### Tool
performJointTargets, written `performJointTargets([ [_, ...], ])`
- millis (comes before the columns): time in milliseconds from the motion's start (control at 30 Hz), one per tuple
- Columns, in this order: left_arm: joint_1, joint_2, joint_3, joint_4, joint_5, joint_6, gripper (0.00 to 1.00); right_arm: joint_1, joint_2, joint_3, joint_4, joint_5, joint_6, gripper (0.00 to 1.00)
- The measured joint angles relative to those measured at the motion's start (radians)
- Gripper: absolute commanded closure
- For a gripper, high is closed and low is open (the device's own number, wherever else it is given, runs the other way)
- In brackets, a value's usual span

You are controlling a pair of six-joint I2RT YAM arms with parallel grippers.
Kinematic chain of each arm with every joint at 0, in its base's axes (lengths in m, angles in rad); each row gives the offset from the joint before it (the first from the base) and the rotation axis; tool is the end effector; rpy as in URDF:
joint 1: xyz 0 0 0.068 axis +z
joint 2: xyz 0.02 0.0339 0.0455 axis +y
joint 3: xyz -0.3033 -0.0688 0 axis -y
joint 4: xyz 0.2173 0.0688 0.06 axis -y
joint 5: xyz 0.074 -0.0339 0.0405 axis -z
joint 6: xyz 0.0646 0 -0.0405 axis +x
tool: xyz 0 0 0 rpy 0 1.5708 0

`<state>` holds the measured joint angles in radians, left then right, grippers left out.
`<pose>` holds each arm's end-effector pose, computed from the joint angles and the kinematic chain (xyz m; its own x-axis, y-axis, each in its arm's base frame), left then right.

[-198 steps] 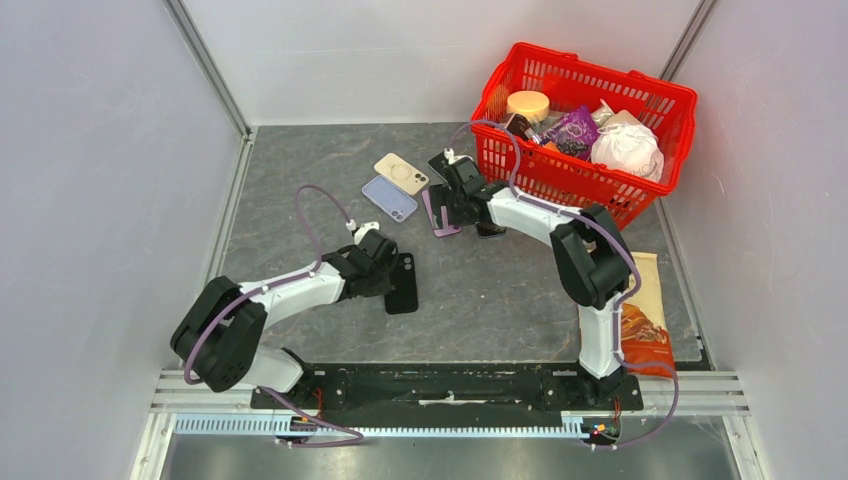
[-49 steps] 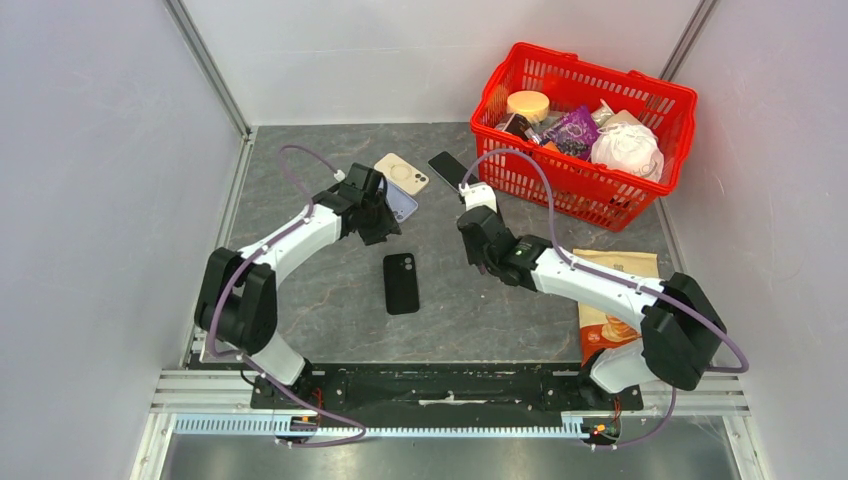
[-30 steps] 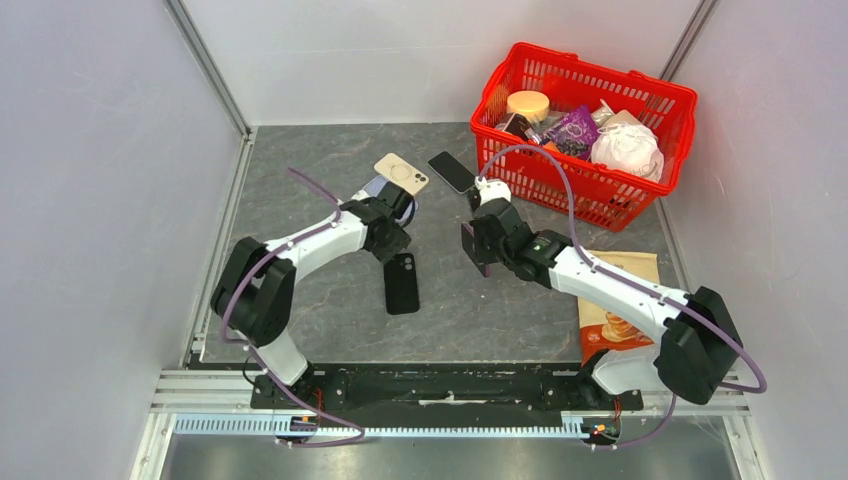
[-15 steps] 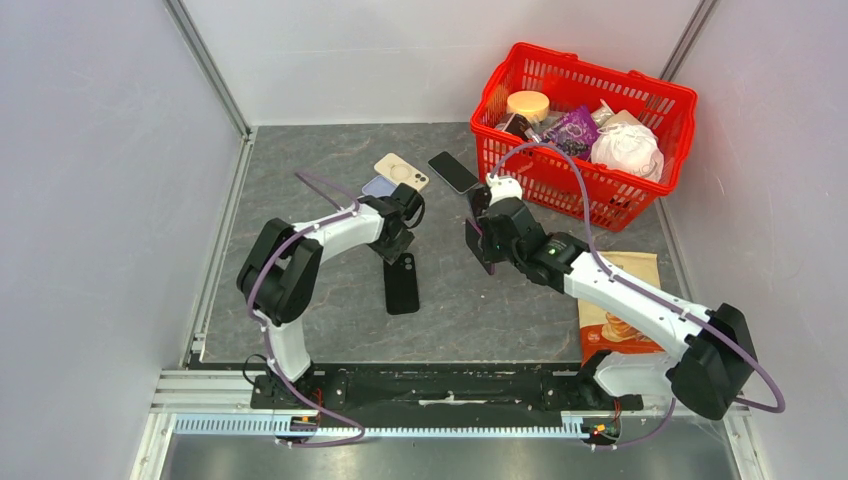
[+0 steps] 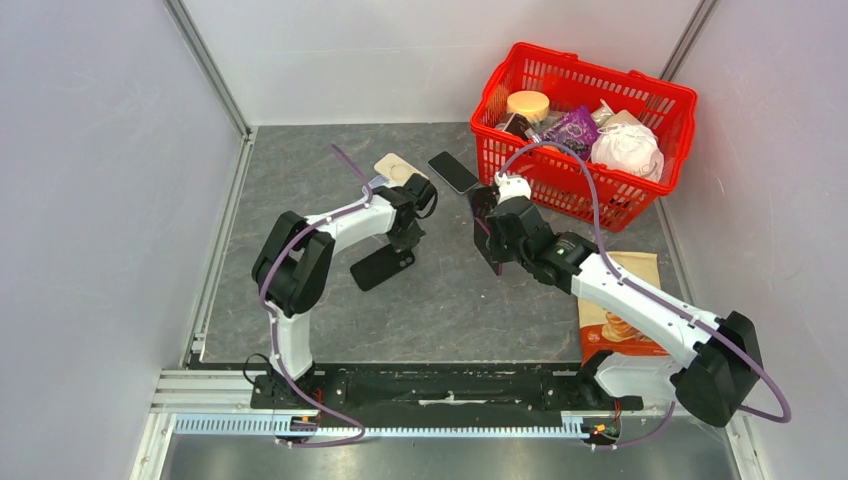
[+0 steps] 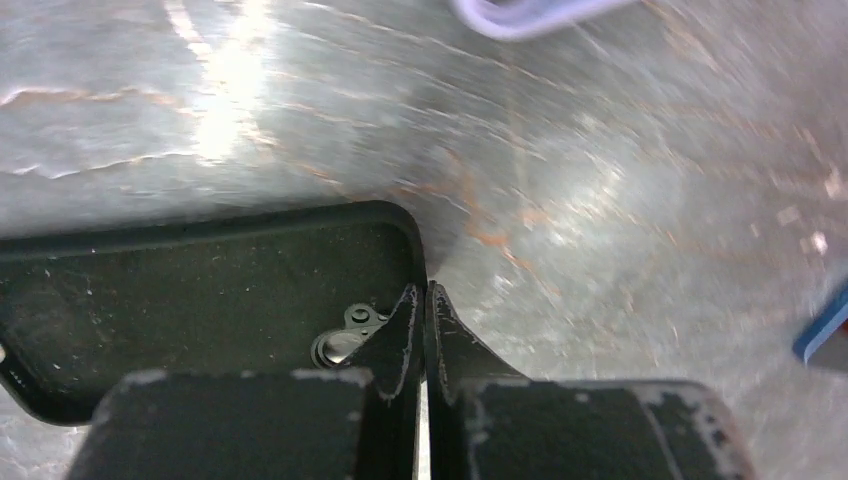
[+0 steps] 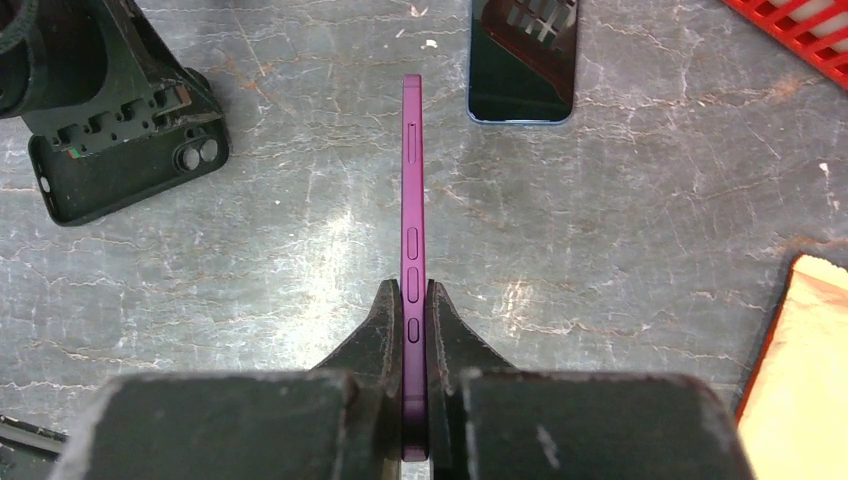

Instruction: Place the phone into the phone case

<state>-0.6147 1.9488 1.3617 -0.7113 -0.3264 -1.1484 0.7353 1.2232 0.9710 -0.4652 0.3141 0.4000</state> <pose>0.3244 -0.2036 0.1948 -0.7565 -0.5235 -0.3920 -0.5226 0.8442 -0.1188 0.1944 0.1490 0.3135 -0.6303 -0.0707 -0.7731 -0.2387 0.9652 0.1063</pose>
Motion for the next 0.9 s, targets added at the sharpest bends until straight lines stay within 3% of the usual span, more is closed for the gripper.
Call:
performJointTargets([
  [200, -0.067, -0.001, 0.025, 0.055, 0.105, 0.271, 0.94, -0.02, -0.007, 0.0, -0.035, -0.006, 0.001, 1.0],
  [367, -0.146, -0.035, -0.02, 0.086, 0.19, 0.382, 0.89, -0.033, -0.016, 0.0, -0.061, -0.037, 0.016, 1.0],
  [467, -0.183, -0.062, -0.058, 0.113, 0.238, 0.403, 0.79, -0.039, -0.027, 0.0, -0.08, -0.061, 0.029, 1.0],
  [533, -0.201, -0.077, -0.088, 0.14, 0.282, 0.41, 0.63, -0.044, -0.033, 0.0, -0.09, -0.072, 0.038, 1.0],
  [633, -0.205, -0.1, -0.116, 0.158, 0.315, 0.423, 0.48, -0.051, -0.034, 0.0, -0.108, -0.082, 0.046, 1.0],
  [833, -0.189, -0.236, -0.154, 0.164, 0.286, 0.433, 0.48, -0.071, -0.035, 0.0, -0.146, -0.135, 0.071, 1.0],
  [900, -0.17, -0.299, -0.172, 0.166, 0.248, 0.432, 0.53, -0.075, -0.033, 0.001, -0.149, -0.164, 0.082, 1.0],
])
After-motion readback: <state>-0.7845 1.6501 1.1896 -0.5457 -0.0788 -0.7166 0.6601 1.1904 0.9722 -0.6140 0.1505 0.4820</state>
